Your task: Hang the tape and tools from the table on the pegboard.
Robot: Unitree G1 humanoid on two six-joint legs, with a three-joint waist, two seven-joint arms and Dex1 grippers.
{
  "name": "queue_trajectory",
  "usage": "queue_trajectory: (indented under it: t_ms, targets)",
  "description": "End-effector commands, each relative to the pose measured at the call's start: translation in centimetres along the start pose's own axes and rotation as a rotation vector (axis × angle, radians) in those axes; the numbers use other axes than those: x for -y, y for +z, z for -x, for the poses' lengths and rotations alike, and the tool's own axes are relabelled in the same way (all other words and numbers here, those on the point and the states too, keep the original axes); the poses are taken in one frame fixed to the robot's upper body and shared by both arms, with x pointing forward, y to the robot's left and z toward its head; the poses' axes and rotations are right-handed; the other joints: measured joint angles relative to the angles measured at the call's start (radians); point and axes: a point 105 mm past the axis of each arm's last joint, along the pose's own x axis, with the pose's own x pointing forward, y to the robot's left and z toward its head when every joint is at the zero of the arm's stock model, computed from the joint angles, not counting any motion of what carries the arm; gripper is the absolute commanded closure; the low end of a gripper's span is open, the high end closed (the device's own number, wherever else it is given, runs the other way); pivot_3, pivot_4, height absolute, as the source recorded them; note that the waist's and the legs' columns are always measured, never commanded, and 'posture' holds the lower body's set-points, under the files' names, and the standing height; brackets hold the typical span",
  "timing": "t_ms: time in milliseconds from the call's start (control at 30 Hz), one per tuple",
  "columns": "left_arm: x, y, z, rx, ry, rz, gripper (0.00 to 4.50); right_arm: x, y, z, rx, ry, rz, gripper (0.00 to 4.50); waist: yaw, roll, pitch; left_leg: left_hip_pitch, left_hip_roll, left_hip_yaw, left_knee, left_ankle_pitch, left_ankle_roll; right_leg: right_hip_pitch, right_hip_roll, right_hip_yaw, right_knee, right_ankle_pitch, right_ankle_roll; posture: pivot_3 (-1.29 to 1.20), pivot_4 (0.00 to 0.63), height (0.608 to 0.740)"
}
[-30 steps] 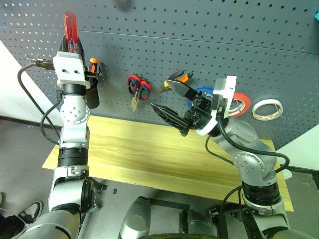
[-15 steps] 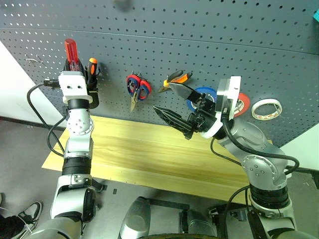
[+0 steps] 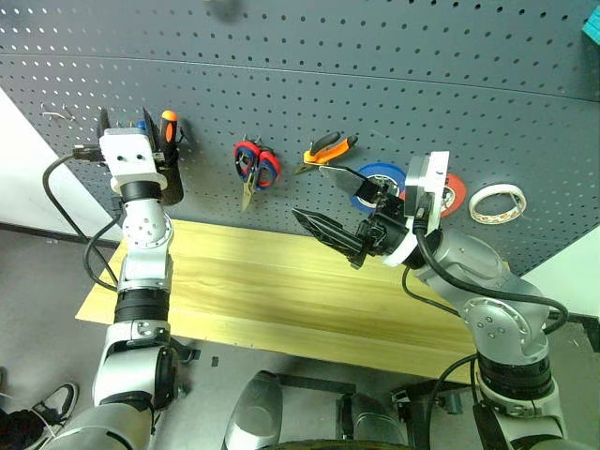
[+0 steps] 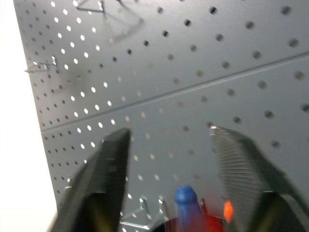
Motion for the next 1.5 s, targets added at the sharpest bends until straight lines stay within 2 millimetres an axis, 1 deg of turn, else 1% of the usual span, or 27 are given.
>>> queue_trajectory:
  t_ms: [33, 133, 233, 267, 367, 433, 500, 567, 633, 667, 700, 767, 800, 867, 933, 967, 1033, 1100, 1133, 1200, 1300, 1367, 1433, 1500]
  targets:
    - [-1.1, 2.4, -1.0, 0.086, 0.053, 0.044, 0.34, -0.5, 0.9, 0.0, 0.024, 0.021, 0.037, 0.00, -0.001, 0.000, 0.000, 0.000, 0.000, 0.000, 0.000, 0.000, 0.000, 0.000, 0.000, 0.000, 0.000, 0.000, 0.000, 0.30, 0.111, 0.677]
    - [-1.2, 4.2, -0.8, 0.145, 0.036, 0.079, 0.34, -0.4, 0.7, -0.1, 0.019, 0.024, 0.040, 0.00, -0.002, 0.000, 0.000, 0.000, 0.000, 0.000, 0.000, 0.000, 0.000, 0.000, 0.000, 0.000, 0.000, 0.000, 0.000, 0.31, 0.096, 0.677]
    - [-1.5, 6.9, -0.3, 0.221, 0.003, 0.086, 0.34, -0.2, 0.5, -0.1, 0.019, 0.028, 0.051, 0.00, -0.001, 0.000, -0.001, 0.000, 0.000, 0.000, 0.000, 0.000, 0.000, 0.000, 0.000, 0.000, 0.000, 0.000, 0.000, 0.33, 0.071, 0.677]
    - [-1.4, 7.4, -0.1, 0.234, -0.008, 0.087, 0.34, -0.1, 0.4, -0.1, 0.019, 0.029, 0.053, 0.00, -0.001, -0.001, -0.001, 0.000, 0.000, 0.000, 0.000, 0.000, -0.001, 0.000, 0.000, 0.000, 0.000, 0.000, 0.000, 0.34, 0.062, 0.677]
    - [-0.8, 10.0, 0.7, 0.291, -0.101, 0.081, 0.34, 0.4, 0.3, -0.1, 0.029, 0.030, 0.074, 0.00, 0.002, -0.001, -0.007, 0.000, 0.000, 0.000, 0.000, 0.001, -0.002, 0.000, 0.000, 0.000, 0.000, 0.001, 0.001, 0.37, 0.031, 0.677]
    - [-0.3, 11.2, 1.2, 0.307, -0.165, 0.083, 0.34, 0.7, 0.2, 0.0, 0.030, 0.029, 0.093, 0.00, 0.003, -0.002, -0.017, 0.000, 0.000, 0.000, 0.000, 0.001, -0.002, 0.000, 0.000, 0.000, 0.000, 0.001, 0.002, 0.38, 0.004, 0.677]
    - [0.7, 12.0, 1.6, 0.307, -0.247, 0.088, 0.34, 1.2, -0.1, 0.2, 0.029, 0.023, 0.112, 0.00, 0.005, -0.003, -0.029, 0.000, 0.000, 0.000, 0.000, 0.001, -0.003, 0.001, 0.000, 0.000, 0.000, 0.002, 0.003, 0.39, 0.000, 0.677]
    - [2.3, 12.7, 2.1, 0.295, -0.389, 0.082, 0.34, 1.4, 0.1, 0.6, 0.034, 0.011, 0.136, 0.00, 0.005, -0.003, -0.037, 0.001, 0.000, 0.000, 0.000, 0.001, -0.001, 0.002, 0.000, 0.000, 0.000, 0.000, 0.000, 0.40, 0.000, 0.677]
    - [3.4, 12.4, 2.4, 0.230, -0.502, 0.120, 0.34, 1.6, 0.1, 1.0, 0.031, -0.009, 0.156, 0.00, 0.004, -0.003, -0.043, 0.001, 0.000, 0.000, 0.000, 0.001, -0.003, 0.003, 0.000, 0.000, 0.000, 0.000, 0.000, 0.40, 0.000, 0.677]
    - [3.6, 12.4, 2.4, 0.223, -0.533, 0.118, 0.34, 1.8, -0.1, 1.3, 0.028, -0.027, 0.163, 0.00, 0.004, -0.003, -0.047, 0.001, 0.000, 0.000, 0.000, 0.002, -0.003, 0.003, 0.000, 0.000, 0.000, 0.000, 0.000, 0.41, 0.000, 0.677]
    - [4.4, 11.9, 2.9, 0.172, -0.614, 0.147, 0.34, 1.9, -0.2, 1.9, 0.023, -0.052, 0.165, 0.00, 0.004, -0.003, -0.050, 0.002, 0.000, 0.000, 0.000, 0.002, -0.004, 0.004, 0.000, 0.000, 0.000, 0.000, -0.001, 0.42, 0.000, 0.677]
    - [5.4, 11.3, 4.2, 0.122, -0.722, 0.155, 0.34, 2.0, -1.0, 3.2, -0.001, -0.100, 0.167, 0.00, 0.003, -0.003, -0.054, 0.003, 0.000, -0.001, 0.000, 0.002, -0.004, 0.005, 0.000, -0.001, 0.000, 0.000, -0.001, 0.42, 0.000, 0.677]
    - [5.9, 10.6, 4.9, 0.058, -0.758, 0.230, 0.34, 2.0, -1.3, 3.6, -0.012, -0.119, 0.166, 0.00, 0.003, -0.002, -0.056, 0.003, 0.000, -0.001, 0.000, 0.002, -0.004, 0.005, 0.000, -0.001, 0.000, 0.000, -0.001, 0.43, 0.000, 0.677]
    - [5.9, 10.1, 6.3, 0.069, -0.758, 0.224, 0.34, 2.2, -2.1, 4.6, -0.033, -0.163, 0.163, 0.00, 0.001, -0.001, -0.056, 0.002, 0.000, -0.001, 0.000, 0.002, -0.004, 0.005, 0.000, -0.001, -0.001, 0.000, -0.001, 0.42, 0.000, 0.677]
    - [6.8, 8.2, 8.3, -0.055, -0.843, 0.298, 0.34, 2.8, -2.8, 5.5, -0.048, -0.231, 0.160, 0.00, -0.001, 0.000, -0.058, 0.002, 0.000, -0.001, 0.000, 0.002, -0.004, 0.005, 0.000, 0.000, -0.001, 0.000, -0.001, 0.41, 0.000, 0.677]
    - [7.0, 7.5, 9.1, -0.084, -0.869, 0.307, 0.34, 3.0, -3.2, 6.0, -0.055, -0.262, 0.158, 0.00, -0.001, 0.000, -0.058, 0.002, 0.000, -0.001, 0.000, 0.002, -0.004, 0.005, 0.000, 0.000, 0.000, 0.000, -0.001, 0.41, 0.000, 0.677]
    - [7.4, 5.3, 11.1, -0.191, -0.911, 0.326, 0.34, 3.6, -4.3, 7.2, -0.071, -0.348, 0.138, 0.00, 0.000, 0.000, -0.060, 0.003, 0.000, -0.001, 0.000, 0.002, -0.004, 0.004, 0.000, -0.001, 0.001, 0.000, -0.001, 0.40, 0.000, 0.677]
    - [7.6, 3.6, 12.6, -0.271, -0.932, 0.330, 0.34, 3.7, -5.3, 8.1, -0.085, -0.395, 0.118, 0.00, -0.001, 0.000, -0.063, 0.003, 0.000, -0.001, 0.000, 0.002, -0.004, 0.005, 0.000, 0.000, 0.001, 0.000, -0.001, 0.40, 0.000, 0.677]
    - [7.5, 2.6, 13.7, -0.307, -0.962, 0.311, 0.34, 3.5, -6.0, 8.7, -0.101, -0.420, 0.103, 0.00, -0.002, 0.001, -0.063, 0.003, 0.000, -0.001, 0.000, 0.002, -0.004, 0.005, 0.000, 0.000, 0.000, 0.000, -0.001, 0.39, 0.000, 0.677]
    - [7.0, 0.9, 15.2, -0.365, -0.975, 0.293, 0.34, 3.0, -7.1, 9.7, -0.130, -0.453, 0.078, 0.00, -0.003, 0.002, -0.067, 0.003, 0.000, -0.001, 0.001, 0.002, -0.004, 0.005, 0.000, 0.000, 0.000, 0.000, -0.001, 0.39, 0.000, 0.677]
    - [6.5, -2.2, 18.6, -0.533, -1.015, 0.312, 0.34, 2.8, -9.3, 11.8, -0.164, -0.533, 0.019, 0.00, -0.005, 0.003, -0.070, 0.003, 0.000, -0.001, 0.000, 0.002, -0.004, 0.004, 0.000, 0.000, 0.000, -0.001, 0.000, 0.39, 0.000, 0.677]
    - [6.5, -3.5, 20.4, -0.619, -1.053, 0.314, 0.34, 2.7, -10.3, 12.7, -0.187, -0.558, -0.008, 0.00, -0.007, 0.005, -0.072, 0.003, 0.000, -0.001, 0.000, 0.002, -0.004, 0.004, 0.000, 0.000, 0.000, -0.003, 0.003, 0.39, 0.000, 0.677]
    - [6.0, -4.4, 22.6, -0.692, -1.079, 0.350, 0.34, 3.0, -11.9, 14.5, -0.242, -0.633, -0.020, 0.00, -0.010, 0.005, -0.074, 0.003, 0.000, -0.001, 0.000, 0.002, -0.004, 0.003, 0.000, 0.000, 0.000, -0.003, 0.004, 0.38, 0.000, 0.677]
    - [5.4, -5.1, 23.9, -0.733, -1.067, 0.375, 0.34, 3.1, -12.9, 16.1, -0.267, -0.702, -0.037, 0.00, -0.017, 0.005, -0.079, 0.003, 0.000, 0.000, 0.000, 0.002, -0.004, 0.003, 0.000, 0.000, 0.000, -0.003, 0.004, 0.37, 0.000, 0.677]
